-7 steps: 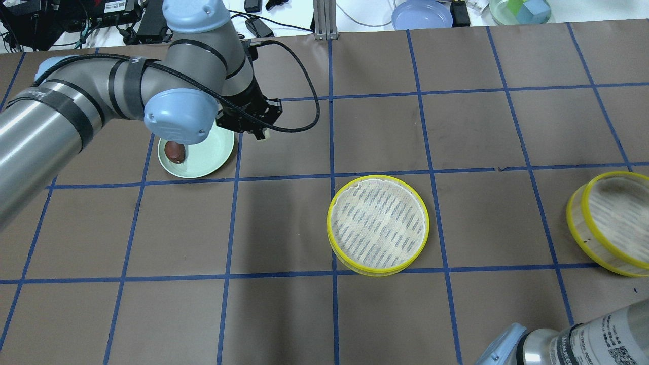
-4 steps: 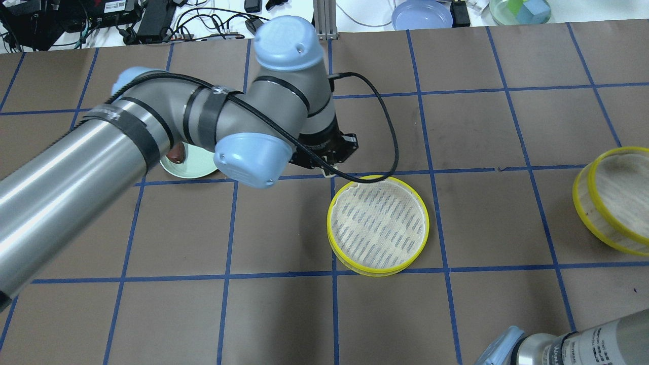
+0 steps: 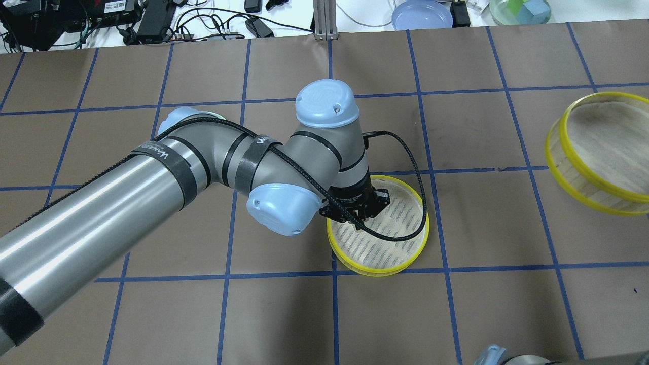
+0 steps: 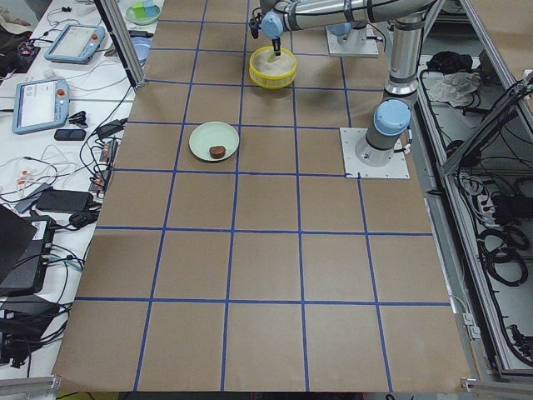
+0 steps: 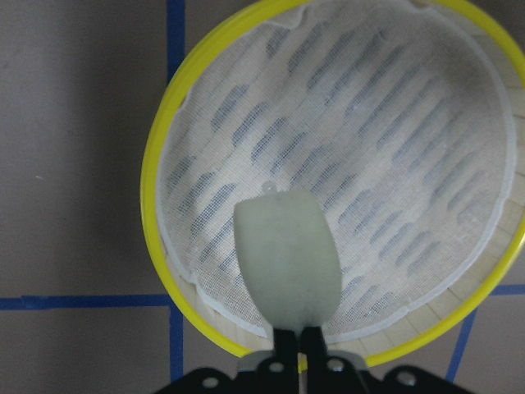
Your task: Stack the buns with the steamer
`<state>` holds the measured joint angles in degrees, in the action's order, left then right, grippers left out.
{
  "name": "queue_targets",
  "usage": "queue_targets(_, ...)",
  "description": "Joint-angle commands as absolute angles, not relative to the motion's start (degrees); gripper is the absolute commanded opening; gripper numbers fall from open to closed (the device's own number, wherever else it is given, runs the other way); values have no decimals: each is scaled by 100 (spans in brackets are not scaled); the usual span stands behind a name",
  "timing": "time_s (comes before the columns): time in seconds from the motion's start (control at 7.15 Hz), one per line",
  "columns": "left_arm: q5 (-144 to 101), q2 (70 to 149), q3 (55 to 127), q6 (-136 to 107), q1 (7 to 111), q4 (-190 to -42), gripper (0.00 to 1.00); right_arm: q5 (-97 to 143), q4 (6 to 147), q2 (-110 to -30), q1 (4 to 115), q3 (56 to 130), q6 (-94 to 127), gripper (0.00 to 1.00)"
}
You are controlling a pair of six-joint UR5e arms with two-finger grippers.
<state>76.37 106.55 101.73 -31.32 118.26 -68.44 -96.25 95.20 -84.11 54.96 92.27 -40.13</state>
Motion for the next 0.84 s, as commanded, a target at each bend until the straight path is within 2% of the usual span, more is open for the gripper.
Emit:
queue_targets(0.0,7646,10836,10274,-3103,11830,-6855,0,-9668,9124,-8797,6464,9255,-2765,0)
queue_targets(0.14,7690,10915,10266,-3120,11830,-6847,41,-9616,8940,-8885,6678,9281,-2273,0)
queue_targets(0.28,7647,10925,10240,-3216,11830,-6847,99,-9615,8912,-8912,6871,9290,-2068,0)
queue_targets(0.7,7655,10907,10169,-3208,11804,-6855,100,-9607,8903,-9043,7014,9518,-1784,0)
